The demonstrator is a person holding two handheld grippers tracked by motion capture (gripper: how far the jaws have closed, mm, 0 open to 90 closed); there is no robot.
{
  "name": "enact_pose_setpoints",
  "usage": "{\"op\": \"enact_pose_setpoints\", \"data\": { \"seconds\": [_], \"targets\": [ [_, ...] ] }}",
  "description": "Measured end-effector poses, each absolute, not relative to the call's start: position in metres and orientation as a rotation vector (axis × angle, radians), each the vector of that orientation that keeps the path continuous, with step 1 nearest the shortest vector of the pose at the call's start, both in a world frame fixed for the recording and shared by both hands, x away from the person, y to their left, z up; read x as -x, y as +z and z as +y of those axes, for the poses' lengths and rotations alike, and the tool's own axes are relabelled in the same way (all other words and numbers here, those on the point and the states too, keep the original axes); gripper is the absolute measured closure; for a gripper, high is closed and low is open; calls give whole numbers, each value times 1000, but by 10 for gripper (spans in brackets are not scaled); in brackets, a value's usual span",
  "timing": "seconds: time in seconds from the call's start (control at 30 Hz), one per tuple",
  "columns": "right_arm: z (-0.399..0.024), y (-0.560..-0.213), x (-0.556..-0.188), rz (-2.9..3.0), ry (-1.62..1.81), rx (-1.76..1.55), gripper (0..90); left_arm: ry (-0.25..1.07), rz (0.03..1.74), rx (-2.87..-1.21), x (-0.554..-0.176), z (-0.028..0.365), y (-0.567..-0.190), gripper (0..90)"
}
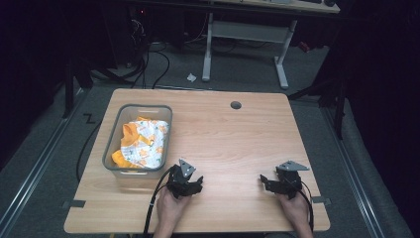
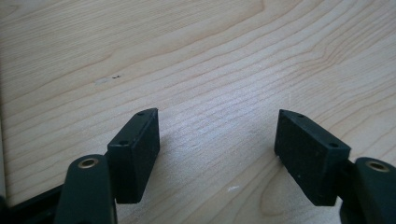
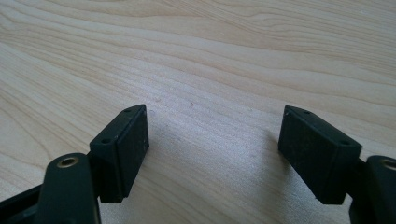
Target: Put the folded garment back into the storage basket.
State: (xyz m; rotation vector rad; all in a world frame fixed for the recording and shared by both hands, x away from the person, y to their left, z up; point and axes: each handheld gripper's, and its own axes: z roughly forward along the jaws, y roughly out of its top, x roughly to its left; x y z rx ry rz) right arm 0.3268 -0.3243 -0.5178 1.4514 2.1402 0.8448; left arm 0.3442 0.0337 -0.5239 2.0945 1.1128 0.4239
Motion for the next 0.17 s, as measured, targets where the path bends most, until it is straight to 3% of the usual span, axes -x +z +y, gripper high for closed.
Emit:
{"op": "enact_pose_setpoints", "data": {
  "seconds": [0.17],
  "targets": [
    [-324,-518,-327,2140,845,-1451,248,423,1115,-2093,-344,34,-524,308]
  ]
}}
